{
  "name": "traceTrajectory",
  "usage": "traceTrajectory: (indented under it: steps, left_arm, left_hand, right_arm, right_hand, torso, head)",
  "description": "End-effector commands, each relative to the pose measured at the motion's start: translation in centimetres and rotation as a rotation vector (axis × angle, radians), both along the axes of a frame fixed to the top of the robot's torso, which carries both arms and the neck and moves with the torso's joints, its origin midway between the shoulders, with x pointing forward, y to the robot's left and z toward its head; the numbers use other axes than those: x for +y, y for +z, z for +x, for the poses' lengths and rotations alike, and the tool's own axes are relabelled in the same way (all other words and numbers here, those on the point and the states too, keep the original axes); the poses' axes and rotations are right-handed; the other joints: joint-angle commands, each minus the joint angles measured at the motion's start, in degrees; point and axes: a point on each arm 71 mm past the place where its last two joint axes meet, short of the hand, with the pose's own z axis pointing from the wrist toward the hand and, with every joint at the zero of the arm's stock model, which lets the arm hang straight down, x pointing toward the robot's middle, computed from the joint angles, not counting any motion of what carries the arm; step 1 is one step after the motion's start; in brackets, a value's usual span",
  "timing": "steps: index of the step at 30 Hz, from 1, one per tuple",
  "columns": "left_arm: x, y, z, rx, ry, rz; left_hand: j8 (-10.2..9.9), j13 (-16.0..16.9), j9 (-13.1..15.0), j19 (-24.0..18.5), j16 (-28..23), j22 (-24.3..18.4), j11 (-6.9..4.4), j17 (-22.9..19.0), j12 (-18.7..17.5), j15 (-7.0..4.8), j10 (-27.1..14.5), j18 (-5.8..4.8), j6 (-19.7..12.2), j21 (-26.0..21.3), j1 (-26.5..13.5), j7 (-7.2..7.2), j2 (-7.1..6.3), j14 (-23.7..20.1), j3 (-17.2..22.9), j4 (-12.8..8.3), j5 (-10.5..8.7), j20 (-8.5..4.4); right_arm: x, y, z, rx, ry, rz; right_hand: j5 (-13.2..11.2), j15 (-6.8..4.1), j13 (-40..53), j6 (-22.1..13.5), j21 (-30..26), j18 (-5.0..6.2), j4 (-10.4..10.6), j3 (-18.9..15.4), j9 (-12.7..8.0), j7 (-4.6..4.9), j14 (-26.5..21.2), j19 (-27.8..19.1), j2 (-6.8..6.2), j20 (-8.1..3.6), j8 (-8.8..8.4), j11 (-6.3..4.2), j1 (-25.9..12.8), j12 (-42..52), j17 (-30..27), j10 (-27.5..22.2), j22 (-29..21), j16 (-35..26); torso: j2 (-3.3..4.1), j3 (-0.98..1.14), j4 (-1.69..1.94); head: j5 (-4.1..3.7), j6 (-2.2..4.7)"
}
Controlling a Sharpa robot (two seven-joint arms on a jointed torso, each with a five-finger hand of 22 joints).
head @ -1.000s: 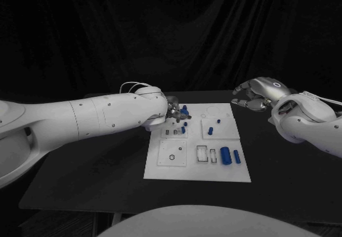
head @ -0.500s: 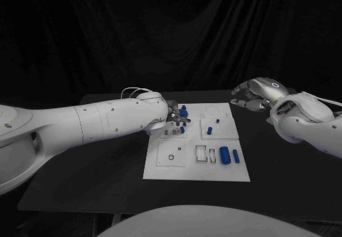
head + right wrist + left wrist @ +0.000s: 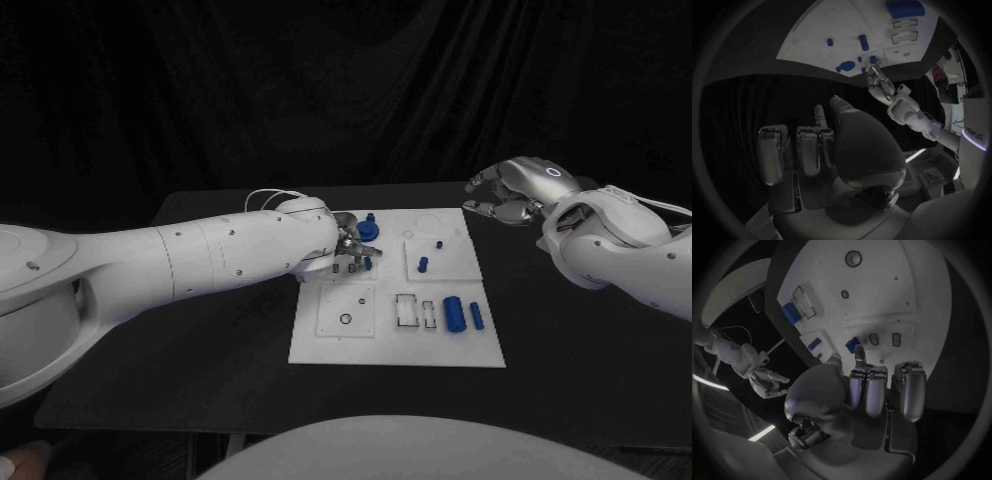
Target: Assemble the parts on the task board
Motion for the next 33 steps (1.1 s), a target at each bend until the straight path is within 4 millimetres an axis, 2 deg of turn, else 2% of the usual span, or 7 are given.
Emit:
traceTrajectory:
  steps: [1, 5, 9, 26, 30, 33]
  left_arm:
    - [-0.3, -0.1, 0.0, -0.004, -0.016, -0.019]
    - [-0.4, -0.2, 0.0, -0.006, -0.016, -0.023]
    - [-0.5, -0.4, 0.1, -0.006, -0.018, -0.027]
    - [-0.6, -1.1, 0.4, -0.002, -0.014, -0.026]
    - [-0.6, -1.2, 0.5, 0.0, -0.014, -0.023]
    - [-0.5, -1.3, 0.6, 0.002, -0.014, -0.022]
  left_hand:
    - [-0.34, 15.08, 0.14, -0.17, 0.15, 3.11, -0.26, 15.09, 0.2, -0.5, 5.96, -0.56, 0.39, -0.27, 0.48, 0.12, 0.07, 6.05, -0.05, -0.44, 0.31, -0.3]
    - [-0.66, 15.08, 0.32, -0.21, 0.15, 3.05, -0.25, 15.09, 0.2, -0.5, 5.96, -0.54, 0.44, -0.34, 0.64, 0.12, 0.12, 6.05, 0.14, -0.65, 0.47, -0.31]
    - [-0.97, 15.08, 0.48, -0.31, 0.15, 2.89, -0.24, 15.09, 0.2, -0.5, 5.96, -0.5, 0.44, -0.46, 0.71, 0.14, 0.22, 6.05, 0.31, -0.77, 0.66, -0.31]
    - [-2.55, 15.08, 1.13, -0.5, 0.15, 2.61, -0.13, 15.09, 0.2, -0.41, 5.96, -0.43, 0.44, -0.77, 1.28, 0.28, 0.45, 6.05, 1.16, -1.59, 1.7, -0.24]
    - [-3.4, 15.08, 1.59, -0.5, 0.15, 2.61, -0.14, 15.09, 0.2, -0.41, 5.96, -0.42, 0.68, -0.86, 1.87, 0.26, 0.52, 6.05, 1.84, -2.31, 2.73, -0.23]
    - [-3.92, 15.08, 1.88, -0.46, 0.15, 2.67, -0.15, 15.09, 0.2, -0.42, 5.96, -0.43, 0.83, -0.89, 2.17, 0.24, 0.53, 6.05, 2.24, -2.68, 3.38, -0.23]
  right_arm:
    - [0.0, 0.0, 0.0, -0.012, -0.012, 0.007]
    - [0.0, 0.0, 0.0, -0.011, -0.011, 0.006]
    - [0.1, 0.0, 0.0, -0.009, -0.01, 0.005]
    - [0.2, -0.1, 0.1, 0.0, -0.008, 0.001]
    - [0.3, -0.1, 0.1, 0.002, -0.008, 0.0]
    - [0.3, -0.1, 0.1, 0.004, -0.007, 0.0]
  right_hand:
    - [0.32, 0.38, 15.06, 0.44, 0.15, -0.45, 0.33, 0.1, -0.08, 0.14, 5.9, 6.05, -0.21, 0.25, 0.07, 0.33, -0.46, 0.15, 15.09, 6.07, 15.1, 0.17]
    - [0.32, 0.38, 15.06, 0.44, 0.15, -0.45, 0.33, 0.1, -0.08, 0.14, 5.9, 6.05, -0.21, 0.25, 0.07, 0.33, -0.46, 0.15, 15.09, 6.07, 15.1, 0.17]
    - [0.37, 0.39, 15.06, 0.46, 0.15, -0.45, 0.34, 0.1, -0.1, 0.16, 5.9, 6.05, -0.21, 0.25, 0.06, 0.34, -0.47, 0.15, 15.09, 6.07, 15.1, 0.17]
    - [0.44, 0.41, 15.06, 0.54, 0.15, -0.45, 0.41, 0.08, -0.16, 0.2, 5.9, 6.05, -0.2, 0.26, 0.02, 0.37, -0.56, 0.15, 15.09, 6.07, 15.1, 0.17]
    - [0.44, 0.41, 15.06, 0.54, 0.15, -0.45, 0.41, 0.08, -0.16, 0.2, 5.9, 6.05, -0.2, 0.26, 0.02, 0.37, -0.56, 0.15, 15.09, 6.07, 15.1, 0.17]
    - [0.45, 0.41, 15.06, 0.56, 0.15, -0.45, 0.43, 0.08, -0.18, 0.21, 5.9, 6.05, -0.2, 0.26, 0.01, 0.38, -0.57, 0.15, 15.09, 6.07, 15.1, 0.17]
  torso:
    - [-0.05, -0.05, -0.03]
    - [-0.06, -0.03, -0.09]
    - [-0.07, -0.04, 0.09]
    - [-0.08, 0.05, 0.07]
    - [-0.07, 0.05, 0.0]
    - [-0.06, 0.06, 0.08]
  head:
    - [0.17, -0.01]
    - [0.3, -0.01]
    - [-0.01, -0.01]
    - [-0.08, -0.01]
    - [-0.07, -0.01]
    - [-0.2, -0.01]
